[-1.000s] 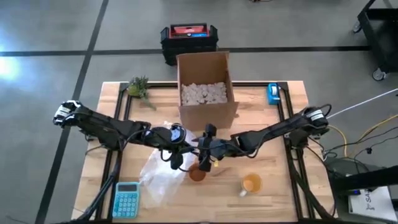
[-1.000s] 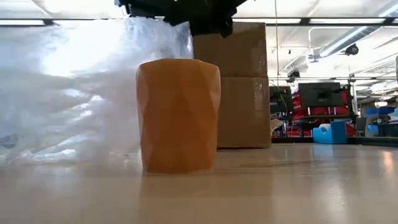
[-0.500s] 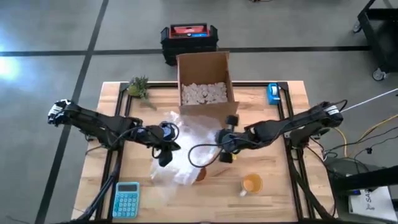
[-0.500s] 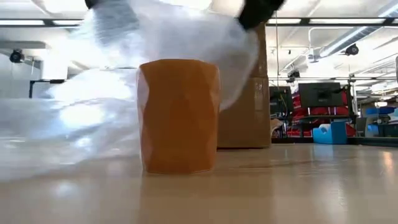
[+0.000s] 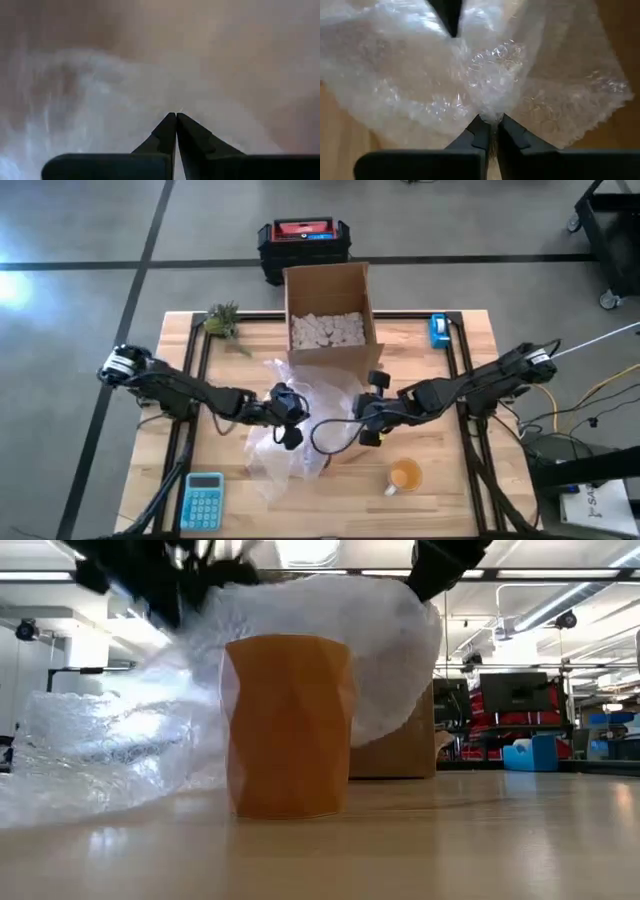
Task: Wrap mug
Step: Wrap the orange mug with bubble wrap
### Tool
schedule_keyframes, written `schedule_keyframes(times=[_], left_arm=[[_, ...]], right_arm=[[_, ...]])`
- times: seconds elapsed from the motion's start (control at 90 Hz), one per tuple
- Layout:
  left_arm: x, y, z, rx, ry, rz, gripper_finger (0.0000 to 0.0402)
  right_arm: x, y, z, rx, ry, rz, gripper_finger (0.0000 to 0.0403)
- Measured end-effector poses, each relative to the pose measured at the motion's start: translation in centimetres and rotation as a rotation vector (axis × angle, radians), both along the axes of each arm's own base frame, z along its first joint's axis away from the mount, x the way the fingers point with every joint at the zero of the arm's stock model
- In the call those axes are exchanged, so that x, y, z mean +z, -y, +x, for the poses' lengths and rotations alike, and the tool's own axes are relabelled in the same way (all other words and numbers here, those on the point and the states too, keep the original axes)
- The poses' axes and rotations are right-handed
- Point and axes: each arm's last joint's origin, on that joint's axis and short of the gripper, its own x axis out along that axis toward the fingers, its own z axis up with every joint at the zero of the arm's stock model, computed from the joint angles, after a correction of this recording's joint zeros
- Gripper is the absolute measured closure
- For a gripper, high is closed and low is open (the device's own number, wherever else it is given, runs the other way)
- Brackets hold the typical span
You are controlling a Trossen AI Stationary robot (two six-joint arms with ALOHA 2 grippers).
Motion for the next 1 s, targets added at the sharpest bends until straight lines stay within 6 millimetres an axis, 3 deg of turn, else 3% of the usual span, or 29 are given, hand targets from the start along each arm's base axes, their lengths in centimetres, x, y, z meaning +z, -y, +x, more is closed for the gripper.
schedule_keyframes(times=[0.111, 0.278, 0.667, 0.844, 1.0], left_arm=[[-1.2, -0.4, -2.1, 0.121, -0.284, 0.005, 0.0401], [0.6, -0.3, -4.9, 0.28, -0.466, 0.007, 0.0401], [7.2, -0.1, -7.2, 0.114, -0.21, -0.134, 0.0401], [8.5, -0.3, -7.3, 0.135, -0.07, -0.132, 0.0402], [8.4, -0.1, -6.6, 0.123, -0.032, -0.136, 0.0402]], right_arm=[[-0.1, -0.7, -0.9, 0.001, -0.05, 0.0, 0.0402], [-1.2, -1.2, -2.2, -0.057, -0.119, 0.003, 0.0403], [-5.5, -0.6, -4.7, -0.095, -0.274, -0.05, 0.0403], [-7.2, 0.2, -5.7, -0.146, -0.344, -0.053, 0.0394], [-7.1, 0.3, -5.9, -0.101, -0.413, -0.028, 0.0334]])
